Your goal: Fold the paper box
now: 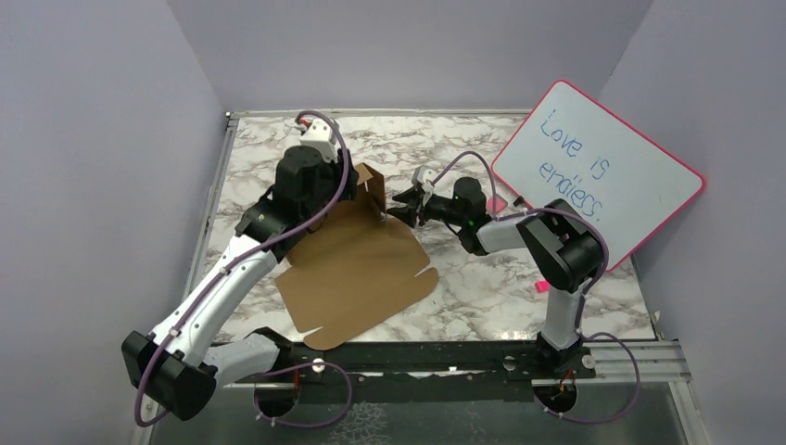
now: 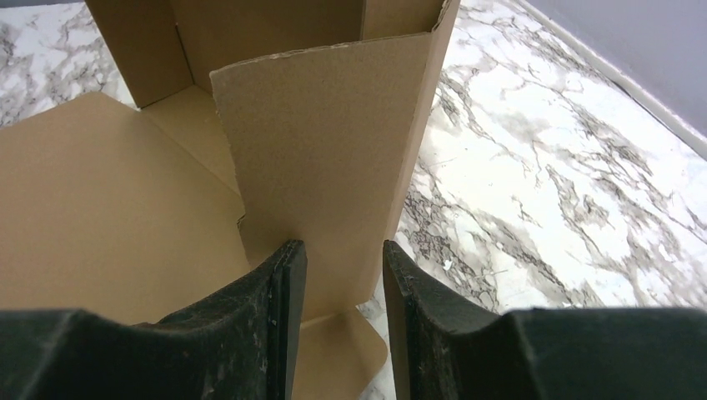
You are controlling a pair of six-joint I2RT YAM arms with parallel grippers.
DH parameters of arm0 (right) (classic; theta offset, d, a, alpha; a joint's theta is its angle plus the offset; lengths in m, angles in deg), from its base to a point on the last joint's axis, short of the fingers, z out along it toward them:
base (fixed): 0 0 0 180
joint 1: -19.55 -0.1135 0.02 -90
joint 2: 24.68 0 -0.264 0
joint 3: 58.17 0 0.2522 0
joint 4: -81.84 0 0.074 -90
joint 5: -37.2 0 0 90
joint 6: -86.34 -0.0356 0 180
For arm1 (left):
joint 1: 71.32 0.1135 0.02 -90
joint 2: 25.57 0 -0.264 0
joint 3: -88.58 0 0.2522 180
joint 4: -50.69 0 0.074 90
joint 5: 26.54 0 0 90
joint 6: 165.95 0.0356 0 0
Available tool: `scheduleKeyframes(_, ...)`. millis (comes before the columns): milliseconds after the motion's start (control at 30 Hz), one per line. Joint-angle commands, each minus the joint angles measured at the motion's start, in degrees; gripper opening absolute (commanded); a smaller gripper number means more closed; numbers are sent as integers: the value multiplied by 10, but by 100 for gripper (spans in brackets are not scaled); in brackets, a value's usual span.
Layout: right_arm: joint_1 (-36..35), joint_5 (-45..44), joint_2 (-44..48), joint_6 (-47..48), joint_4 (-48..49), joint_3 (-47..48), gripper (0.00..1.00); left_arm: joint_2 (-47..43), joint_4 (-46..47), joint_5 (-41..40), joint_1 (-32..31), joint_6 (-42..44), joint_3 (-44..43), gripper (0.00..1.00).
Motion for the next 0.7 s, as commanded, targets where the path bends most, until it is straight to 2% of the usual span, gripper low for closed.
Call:
scheduleKeyframes(0, -4, 27, -17, 24, -12, 19, 44, 62, -26, 38, 67, 70, -62, 53)
scheduleKeyframes(267, -4, 36, -28, 28, -19, 34, 44, 171, 19, 177, 158, 74, -122, 55)
scheduleKeyframes(433, -3, 34, -39, 26, -17, 43, 44, 229, 14, 258, 176, 77, -135, 56)
scheduleKeyframes(667, -4, 42, -53, 32, -19, 62, 45, 253, 17, 314, 180, 83, -122, 56)
